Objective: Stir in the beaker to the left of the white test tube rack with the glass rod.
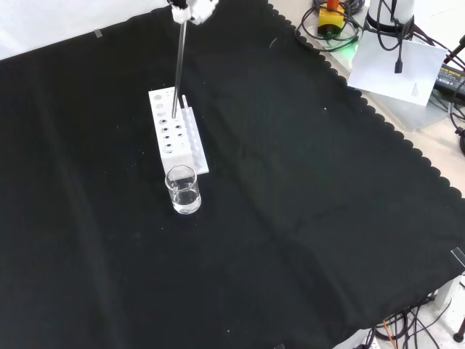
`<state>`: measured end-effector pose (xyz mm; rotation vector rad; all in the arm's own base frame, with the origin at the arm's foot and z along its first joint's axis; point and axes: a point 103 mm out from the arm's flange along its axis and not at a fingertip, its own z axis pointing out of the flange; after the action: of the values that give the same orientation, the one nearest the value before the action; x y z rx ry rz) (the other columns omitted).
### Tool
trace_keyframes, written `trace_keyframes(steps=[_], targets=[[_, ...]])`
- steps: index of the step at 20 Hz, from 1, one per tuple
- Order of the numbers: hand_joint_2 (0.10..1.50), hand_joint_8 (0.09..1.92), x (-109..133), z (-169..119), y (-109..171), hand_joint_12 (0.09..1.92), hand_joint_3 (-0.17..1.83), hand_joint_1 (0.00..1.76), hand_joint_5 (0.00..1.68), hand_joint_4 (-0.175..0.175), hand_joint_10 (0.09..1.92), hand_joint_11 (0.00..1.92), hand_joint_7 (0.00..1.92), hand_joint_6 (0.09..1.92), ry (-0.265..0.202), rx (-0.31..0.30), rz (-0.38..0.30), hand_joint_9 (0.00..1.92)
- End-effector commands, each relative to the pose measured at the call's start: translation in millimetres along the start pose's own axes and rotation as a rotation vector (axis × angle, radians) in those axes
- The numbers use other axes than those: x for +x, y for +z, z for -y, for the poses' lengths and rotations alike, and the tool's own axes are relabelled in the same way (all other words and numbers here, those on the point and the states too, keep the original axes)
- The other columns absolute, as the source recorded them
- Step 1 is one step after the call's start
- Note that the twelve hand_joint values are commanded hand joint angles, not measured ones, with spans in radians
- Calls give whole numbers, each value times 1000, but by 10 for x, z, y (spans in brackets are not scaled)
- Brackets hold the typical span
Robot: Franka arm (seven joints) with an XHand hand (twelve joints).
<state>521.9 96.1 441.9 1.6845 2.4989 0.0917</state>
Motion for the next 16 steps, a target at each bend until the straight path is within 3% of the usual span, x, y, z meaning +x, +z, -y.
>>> trace_keyframes(steps=[1,9,16], targets=[[1083,1116,190,-147,96,735,-3,1292,1026,-175,872,1572,1105,648,-76,-4,-19,1550],[1083,1115,210,-266,285,737,-3,1292,1028,-175,871,1572,1105,645,-128,0,-36,1551],[1082,1116,132,-355,492,738,-3,1292,1029,-175,870,1572,1105,642,-129,28,-52,1552]])
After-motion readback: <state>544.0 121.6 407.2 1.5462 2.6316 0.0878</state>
